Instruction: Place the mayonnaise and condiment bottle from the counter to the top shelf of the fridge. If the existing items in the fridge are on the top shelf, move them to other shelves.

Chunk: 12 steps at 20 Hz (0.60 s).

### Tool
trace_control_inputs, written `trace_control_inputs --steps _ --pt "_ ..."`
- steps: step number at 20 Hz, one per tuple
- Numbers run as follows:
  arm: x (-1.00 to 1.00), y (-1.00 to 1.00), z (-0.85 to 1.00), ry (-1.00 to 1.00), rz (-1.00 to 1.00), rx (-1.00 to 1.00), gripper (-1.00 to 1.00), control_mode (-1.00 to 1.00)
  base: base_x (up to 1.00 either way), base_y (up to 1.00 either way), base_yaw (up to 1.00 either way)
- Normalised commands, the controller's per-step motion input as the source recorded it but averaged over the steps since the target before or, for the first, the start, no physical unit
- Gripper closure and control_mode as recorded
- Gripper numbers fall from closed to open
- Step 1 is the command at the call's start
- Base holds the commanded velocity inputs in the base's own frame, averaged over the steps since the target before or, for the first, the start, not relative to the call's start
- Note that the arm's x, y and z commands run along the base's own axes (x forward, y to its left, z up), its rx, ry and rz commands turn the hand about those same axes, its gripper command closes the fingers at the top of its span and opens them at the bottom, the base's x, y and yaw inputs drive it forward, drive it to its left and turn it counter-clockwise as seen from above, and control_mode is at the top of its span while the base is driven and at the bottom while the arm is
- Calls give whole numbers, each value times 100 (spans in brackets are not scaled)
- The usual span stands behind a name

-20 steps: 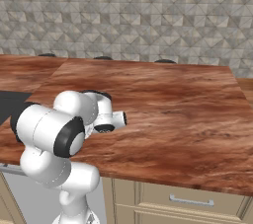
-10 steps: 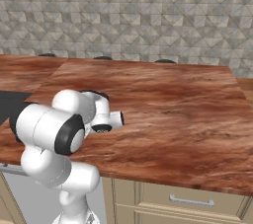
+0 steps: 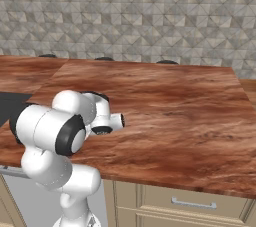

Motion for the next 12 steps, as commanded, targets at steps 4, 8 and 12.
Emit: trace_control_inputs --steps 4,8,12 --pt "-8 0 47 2 0 1 100 -100 0 0 0" --pt "-56 0 100 -3 -1 0 100 -100 0 0 0" --pt "-72 0 100 -6 0 0 100 -100 0 0 0"
